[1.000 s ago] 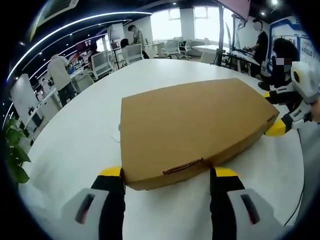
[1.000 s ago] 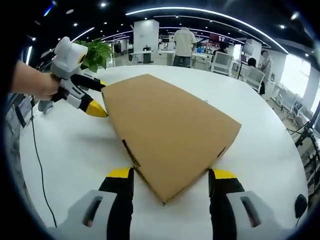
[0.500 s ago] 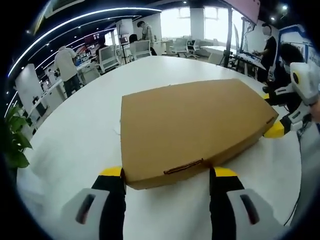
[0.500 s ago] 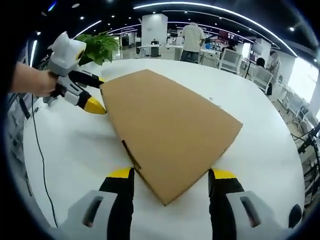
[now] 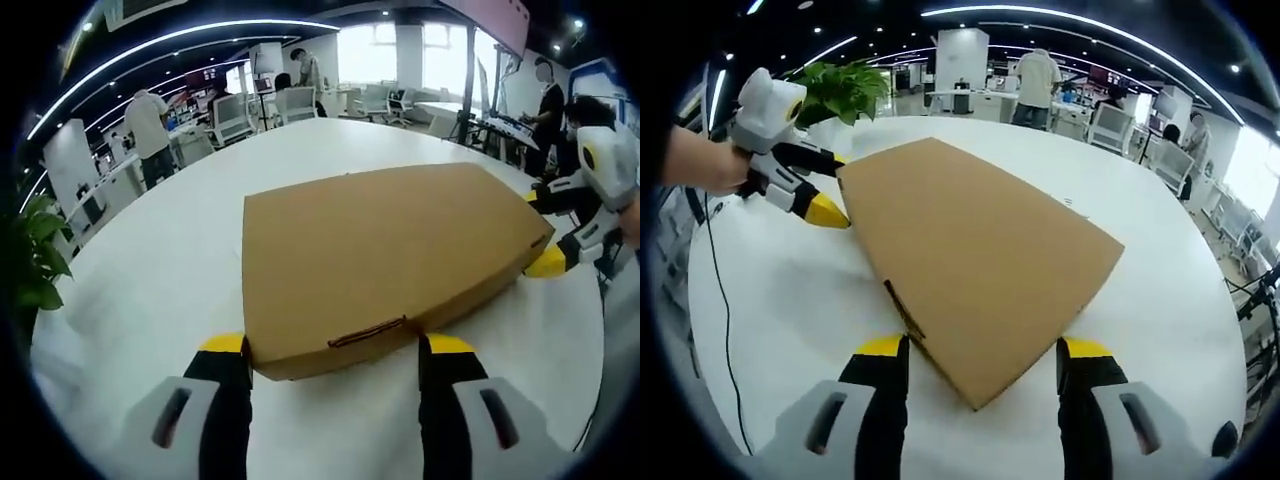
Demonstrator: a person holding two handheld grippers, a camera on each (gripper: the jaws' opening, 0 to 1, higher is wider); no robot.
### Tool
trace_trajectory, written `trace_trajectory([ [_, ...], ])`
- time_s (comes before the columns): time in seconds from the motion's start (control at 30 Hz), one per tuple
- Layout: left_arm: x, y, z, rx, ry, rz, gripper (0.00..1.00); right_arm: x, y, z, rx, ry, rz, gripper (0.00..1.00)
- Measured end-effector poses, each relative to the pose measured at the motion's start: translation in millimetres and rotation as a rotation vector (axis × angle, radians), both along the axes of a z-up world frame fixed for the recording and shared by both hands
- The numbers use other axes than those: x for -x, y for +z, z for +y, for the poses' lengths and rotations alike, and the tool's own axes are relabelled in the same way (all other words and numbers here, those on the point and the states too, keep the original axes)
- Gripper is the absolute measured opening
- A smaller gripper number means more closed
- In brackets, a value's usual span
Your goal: Operate the shoe box by opening the lid, removing the specified soft item, and placing it in the target area until the item is outside and the box remains undamaged.
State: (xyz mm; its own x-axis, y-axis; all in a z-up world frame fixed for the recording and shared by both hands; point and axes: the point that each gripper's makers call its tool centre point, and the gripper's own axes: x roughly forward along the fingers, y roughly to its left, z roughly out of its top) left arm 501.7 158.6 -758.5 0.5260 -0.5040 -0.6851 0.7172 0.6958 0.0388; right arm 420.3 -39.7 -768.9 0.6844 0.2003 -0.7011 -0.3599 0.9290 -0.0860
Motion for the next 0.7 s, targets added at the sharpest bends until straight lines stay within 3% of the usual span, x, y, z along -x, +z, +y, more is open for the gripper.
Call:
trace_trajectory([
  [0.7, 22.9, 1.5, 6.7, 0.033, 0.110, -0.037, 0.66, 4.0, -1.4, -0.8, 0.017, 0.044, 0.023, 0.56],
])
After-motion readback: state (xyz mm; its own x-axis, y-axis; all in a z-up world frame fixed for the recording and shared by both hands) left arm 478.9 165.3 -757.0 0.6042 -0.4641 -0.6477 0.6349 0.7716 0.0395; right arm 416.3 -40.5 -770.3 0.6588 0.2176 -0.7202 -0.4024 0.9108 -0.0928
